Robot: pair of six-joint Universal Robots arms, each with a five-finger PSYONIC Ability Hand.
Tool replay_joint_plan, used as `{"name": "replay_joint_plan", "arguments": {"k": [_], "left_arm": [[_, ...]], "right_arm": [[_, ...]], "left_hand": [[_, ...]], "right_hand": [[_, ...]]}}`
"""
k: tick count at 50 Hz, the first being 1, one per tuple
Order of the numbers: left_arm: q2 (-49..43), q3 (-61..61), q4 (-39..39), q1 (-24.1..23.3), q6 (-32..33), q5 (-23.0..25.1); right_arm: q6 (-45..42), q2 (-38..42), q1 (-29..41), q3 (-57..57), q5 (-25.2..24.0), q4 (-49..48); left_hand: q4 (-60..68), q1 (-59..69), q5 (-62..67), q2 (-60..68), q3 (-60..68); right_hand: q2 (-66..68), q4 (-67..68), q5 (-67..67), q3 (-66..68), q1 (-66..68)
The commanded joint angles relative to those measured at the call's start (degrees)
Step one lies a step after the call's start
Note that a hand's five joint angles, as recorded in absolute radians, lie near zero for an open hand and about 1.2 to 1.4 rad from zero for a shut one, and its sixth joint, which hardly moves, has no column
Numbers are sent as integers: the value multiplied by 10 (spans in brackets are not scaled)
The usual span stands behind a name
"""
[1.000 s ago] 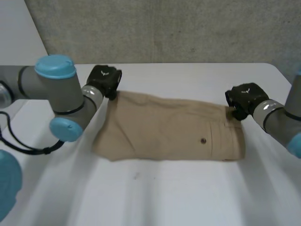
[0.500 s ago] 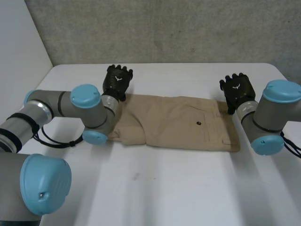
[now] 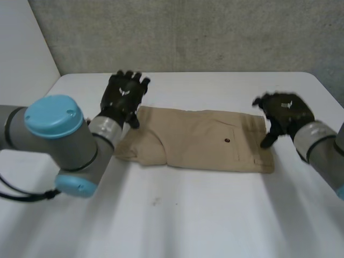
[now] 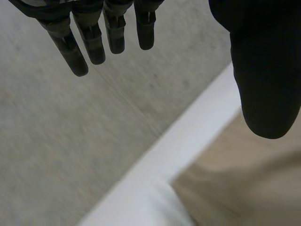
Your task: Fold the shorts.
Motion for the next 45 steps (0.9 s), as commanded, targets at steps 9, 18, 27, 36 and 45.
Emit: {"name": "replay_joint_plan", "arguments": {"k": [9,18,27,36,45], "left_arm": [[37,-84,-94,30,-93,2],[50,-102,-94,33,-94,3],[96,-122,-94,33,-94,4],[143,-143,-95,49,-94,6],[153,-146,-95,51,-95,2]], "right_arm": [[-14,95,-34,39,-20,-40],[-32,133,-47,15,-13,-70],[-40,47,-121,34,-7,-52],[-162,33,-174,1,-17,39],[-183,32,-4,-108,-19,47]], "left_hand": [[-4,-8,-4,-3,-9],[-7,-11,-7,-6,-12],[-9,-13,-9,-8,-14],[-11,-15,-11,-10,-15],[-11,-15,-11,-10,-15]], "right_hand": [[247,246,240,247,268],[640,639,634,640,661],[640,639,634,640,661],[640,639,634,640,661],[640,639,634,640,661]]}}
